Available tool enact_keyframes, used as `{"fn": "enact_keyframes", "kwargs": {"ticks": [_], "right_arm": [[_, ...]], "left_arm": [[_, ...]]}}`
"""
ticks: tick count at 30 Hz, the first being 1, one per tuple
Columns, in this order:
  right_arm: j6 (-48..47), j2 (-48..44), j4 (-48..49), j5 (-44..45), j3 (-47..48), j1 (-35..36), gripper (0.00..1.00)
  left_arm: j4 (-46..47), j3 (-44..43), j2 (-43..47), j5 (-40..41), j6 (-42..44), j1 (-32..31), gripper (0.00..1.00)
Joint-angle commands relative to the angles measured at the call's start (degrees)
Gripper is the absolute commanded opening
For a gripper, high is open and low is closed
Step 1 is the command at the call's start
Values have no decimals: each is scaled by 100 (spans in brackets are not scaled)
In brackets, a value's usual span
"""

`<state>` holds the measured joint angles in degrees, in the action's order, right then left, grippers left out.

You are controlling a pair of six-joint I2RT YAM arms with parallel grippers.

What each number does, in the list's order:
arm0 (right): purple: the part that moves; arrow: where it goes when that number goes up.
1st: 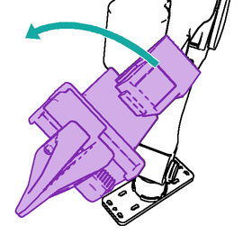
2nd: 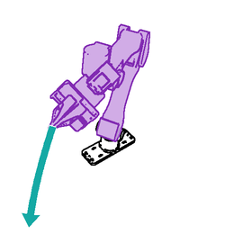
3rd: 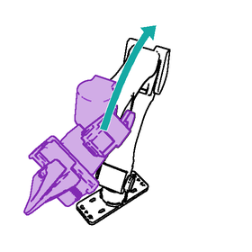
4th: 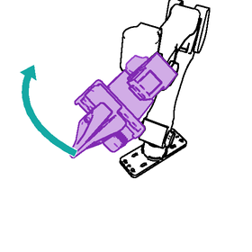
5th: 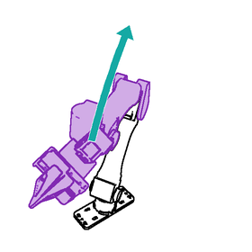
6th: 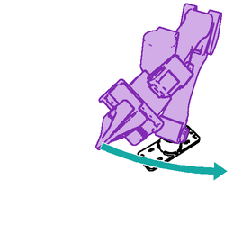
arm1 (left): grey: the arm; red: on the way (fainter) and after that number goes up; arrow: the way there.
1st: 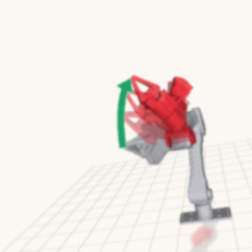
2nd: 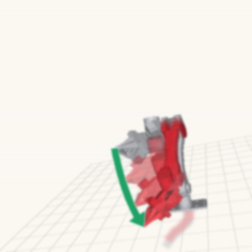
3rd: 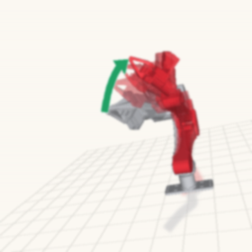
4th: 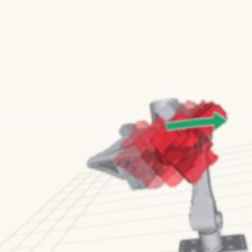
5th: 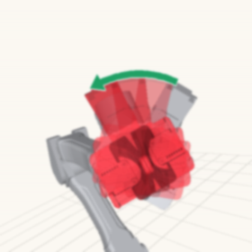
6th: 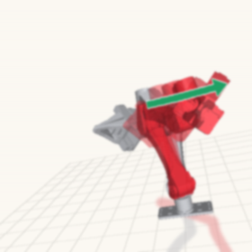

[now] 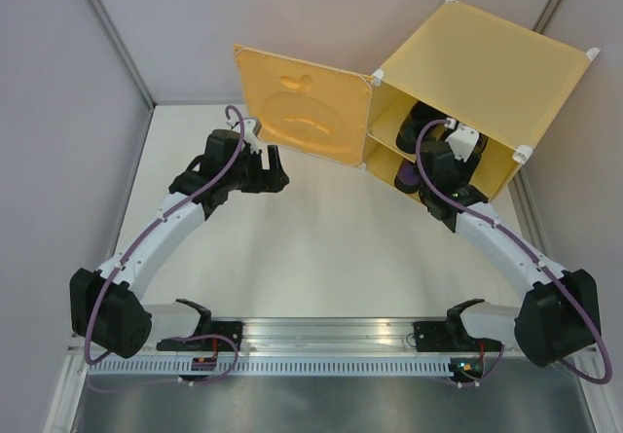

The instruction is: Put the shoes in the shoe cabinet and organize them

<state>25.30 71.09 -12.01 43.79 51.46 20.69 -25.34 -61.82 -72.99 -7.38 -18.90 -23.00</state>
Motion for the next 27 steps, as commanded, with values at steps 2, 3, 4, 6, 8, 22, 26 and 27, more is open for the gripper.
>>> {"fn": "enact_keyframes", "kwargs": {"ticks": [2, 3, 4, 6, 8, 22, 26, 27], "right_arm": [[-262, -95, 937, -55, 13, -196, 6], [-262, -87, 1042, -81, 4, -231, 6], [-280, -87, 1104, -125, -13, -293, 5], [-263, -78, 1314, -195, -48, -355, 3], [-175, -78, 1394, -213, -66, -425, 1], [-315, 318, 2756, -160, -259, -557, 1], [-543, 388, 3177, -187, -382, -557, 1], [-605, 397, 3257, -134, -470, -557, 1]], "left_arm": [[179, 12, 75, 96, 220, -11, 91], [179, 12, 75, 96, 228, -11, 91], [170, 12, 83, 87, 220, -11, 91], [170, 12, 75, 87, 220, -20, 91], [170, 12, 83, 96, 220, -20, 91], [152, 4, 75, 131, 220, -11, 91], [152, 4, 66, 123, 228, -11, 91], [152, 4, 66, 122, 220, -20, 91]]}}
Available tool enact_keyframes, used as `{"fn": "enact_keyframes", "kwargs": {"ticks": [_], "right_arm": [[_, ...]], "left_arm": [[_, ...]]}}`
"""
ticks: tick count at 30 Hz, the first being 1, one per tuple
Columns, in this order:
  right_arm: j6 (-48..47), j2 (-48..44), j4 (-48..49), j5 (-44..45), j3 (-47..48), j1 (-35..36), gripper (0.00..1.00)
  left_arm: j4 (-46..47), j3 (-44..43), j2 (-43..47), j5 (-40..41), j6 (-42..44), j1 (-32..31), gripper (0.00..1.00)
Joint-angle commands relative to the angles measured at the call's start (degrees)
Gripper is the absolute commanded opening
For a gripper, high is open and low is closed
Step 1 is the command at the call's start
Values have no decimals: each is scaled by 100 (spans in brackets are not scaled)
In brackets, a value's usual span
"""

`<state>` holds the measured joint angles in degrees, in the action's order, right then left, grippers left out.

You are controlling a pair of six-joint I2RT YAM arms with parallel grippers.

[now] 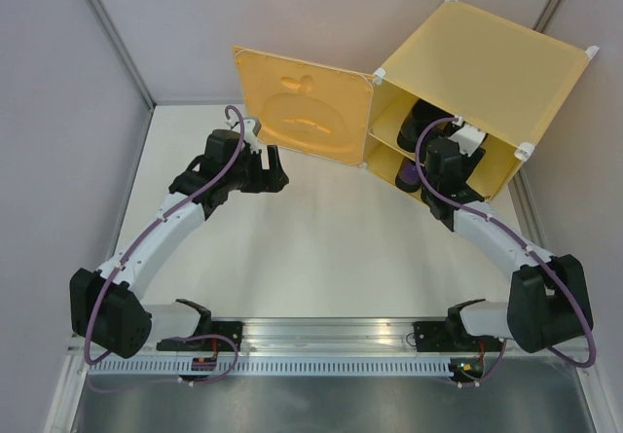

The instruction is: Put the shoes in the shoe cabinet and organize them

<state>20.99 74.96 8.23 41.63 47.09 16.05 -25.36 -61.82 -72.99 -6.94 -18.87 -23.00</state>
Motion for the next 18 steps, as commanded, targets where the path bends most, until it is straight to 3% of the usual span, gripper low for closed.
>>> {"fn": "enact_keyframes", "kwargs": {"ticks": [1, 11, 16, 18], "right_arm": [[-201, 10, 1303, 109, -68, -102, 2], [-272, 440, 1419, 30, -33, -208, 8], [-78, 441, 1234, -93, -33, -208, 28], [-43, 362, 1094, -190, -33, -208, 41]], "left_arm": [[163, 4, 66, 87, 226, -11, 91], [146, -5, 57, 96, 226, -11, 91], [128, -5, 66, 88, 226, -11, 91], [128, -5, 57, 79, 235, -20, 91]]}}
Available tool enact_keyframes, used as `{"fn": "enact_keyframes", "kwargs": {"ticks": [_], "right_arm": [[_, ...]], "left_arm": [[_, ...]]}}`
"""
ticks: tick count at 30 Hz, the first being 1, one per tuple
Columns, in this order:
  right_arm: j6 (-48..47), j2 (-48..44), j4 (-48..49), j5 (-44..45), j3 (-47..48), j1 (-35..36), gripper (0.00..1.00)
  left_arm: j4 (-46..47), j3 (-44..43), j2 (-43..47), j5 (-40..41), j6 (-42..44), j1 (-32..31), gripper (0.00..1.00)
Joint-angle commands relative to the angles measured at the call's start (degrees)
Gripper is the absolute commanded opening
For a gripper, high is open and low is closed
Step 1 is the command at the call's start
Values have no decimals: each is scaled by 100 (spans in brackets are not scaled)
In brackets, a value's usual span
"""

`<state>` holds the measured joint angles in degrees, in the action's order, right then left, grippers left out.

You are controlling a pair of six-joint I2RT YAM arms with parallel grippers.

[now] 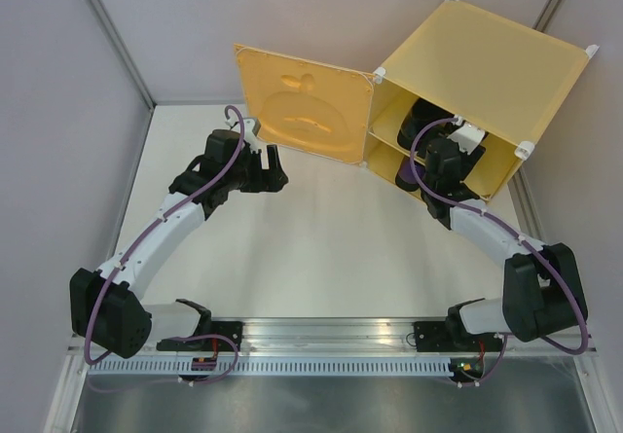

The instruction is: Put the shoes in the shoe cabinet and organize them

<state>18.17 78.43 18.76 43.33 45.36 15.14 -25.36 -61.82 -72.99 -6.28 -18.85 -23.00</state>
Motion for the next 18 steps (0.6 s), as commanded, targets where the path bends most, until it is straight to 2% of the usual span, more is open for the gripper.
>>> {"fn": "enact_keyframes", "kwargs": {"ticks": [1, 2, 4, 5, 8, 11, 18], "right_arm": [[248, -3, -21, -439, 139, -116, 47], [265, -38, -118, -457, 131, -116, 57], [318, -152, -250, -501, 122, -116, 69], [344, -196, -364, -536, 96, -116, 78], [380, -346, -479, -632, 8, -116, 87], [380, -417, -584, -755, -1, -116, 94], [397, -452, -734, -1125, 60, -125, 97]], "left_arm": [[128, -5, 66, 13, 215, -20, 91], [137, -5, 66, 4, 215, -11, 91], [120, -5, 57, -4, 215, -11, 91], [128, -5, 66, -4, 215, -11, 91], [128, -5, 66, 4, 215, -11, 91], [128, -5, 57, -22, 206, -11, 91], [102, -14, 57, -22, 206, -11, 91]]}}
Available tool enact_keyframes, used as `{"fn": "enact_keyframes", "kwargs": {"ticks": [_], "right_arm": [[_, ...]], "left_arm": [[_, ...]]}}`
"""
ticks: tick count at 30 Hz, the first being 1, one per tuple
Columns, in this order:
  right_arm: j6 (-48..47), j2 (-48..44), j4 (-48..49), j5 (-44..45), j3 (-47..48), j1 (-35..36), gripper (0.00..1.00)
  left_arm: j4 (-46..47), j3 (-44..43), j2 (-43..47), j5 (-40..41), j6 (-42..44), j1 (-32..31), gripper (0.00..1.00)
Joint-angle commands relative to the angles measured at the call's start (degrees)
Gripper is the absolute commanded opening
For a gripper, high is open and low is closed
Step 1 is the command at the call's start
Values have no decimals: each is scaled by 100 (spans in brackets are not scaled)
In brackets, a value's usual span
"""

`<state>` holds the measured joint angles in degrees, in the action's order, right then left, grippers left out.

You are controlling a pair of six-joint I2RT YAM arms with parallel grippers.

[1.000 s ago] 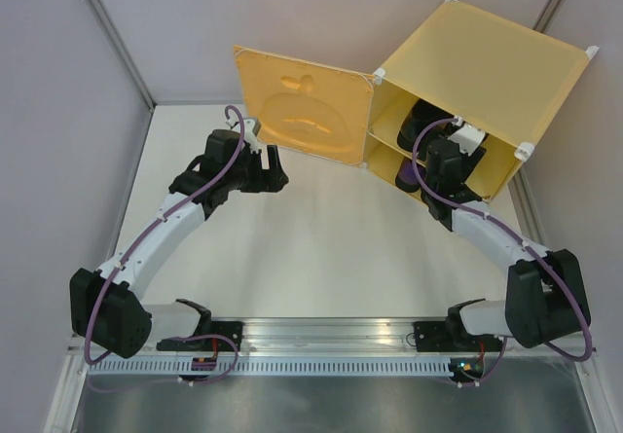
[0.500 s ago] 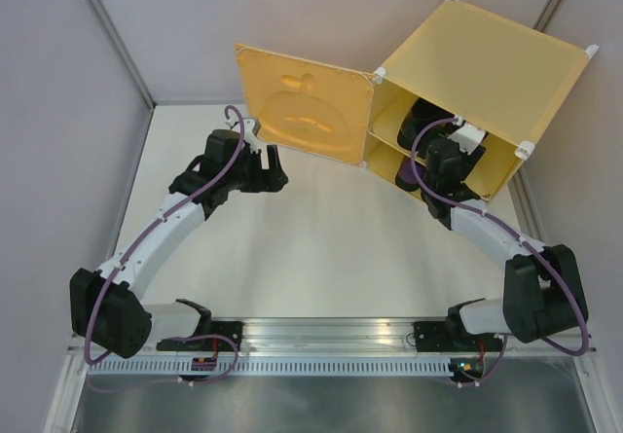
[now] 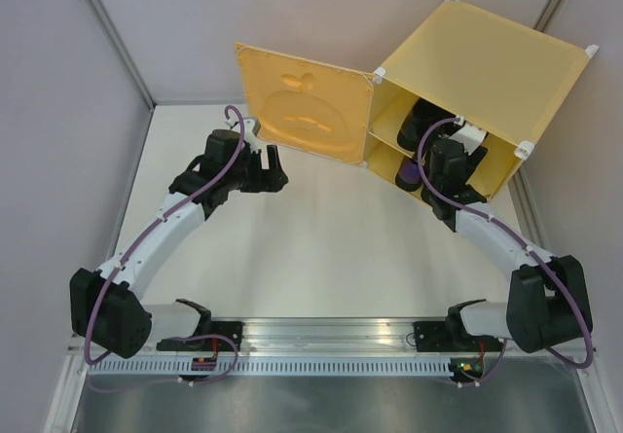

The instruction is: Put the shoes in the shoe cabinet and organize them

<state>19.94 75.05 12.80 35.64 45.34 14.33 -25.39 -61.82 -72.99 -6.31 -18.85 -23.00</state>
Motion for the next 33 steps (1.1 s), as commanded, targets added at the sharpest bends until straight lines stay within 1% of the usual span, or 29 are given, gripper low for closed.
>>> {"fn": "enact_keyframes", "kwargs": {"ticks": [1, 9, 15, 18, 22, 24, 26, 30, 33], "right_arm": [[229, -113, -137, -347, 62, -35, 96], [159, 1, 4, -312, 185, -35, 93], [203, -244, -259, -303, 291, -35, 95], [247, -455, -619, -356, 317, -35, 98], [291, -763, -1199, -444, 309, -35, 98], [308, -947, -1262, -479, 309, -35, 98], [369, -1088, -1674, -522, 343, -35, 98], [448, -1255, -2298, -865, 502, -35, 98], [414, -1465, -2834, -1321, 633, -35, 98]], "left_arm": [[104, -14, 66, -20, 215, -20, 91], [95, -14, 66, -2, 207, -11, 91], [87, -23, 75, -2, 207, -11, 91], [87, -23, 66, -11, 198, -20, 91], [87, -14, 66, -2, 180, -11, 91], [87, -14, 66, -2, 180, -11, 91], [87, -14, 57, -11, 171, -20, 91], [95, -5, 66, 7, 171, -11, 91], [87, 4, 66, 33, 171, -11, 91]]}}
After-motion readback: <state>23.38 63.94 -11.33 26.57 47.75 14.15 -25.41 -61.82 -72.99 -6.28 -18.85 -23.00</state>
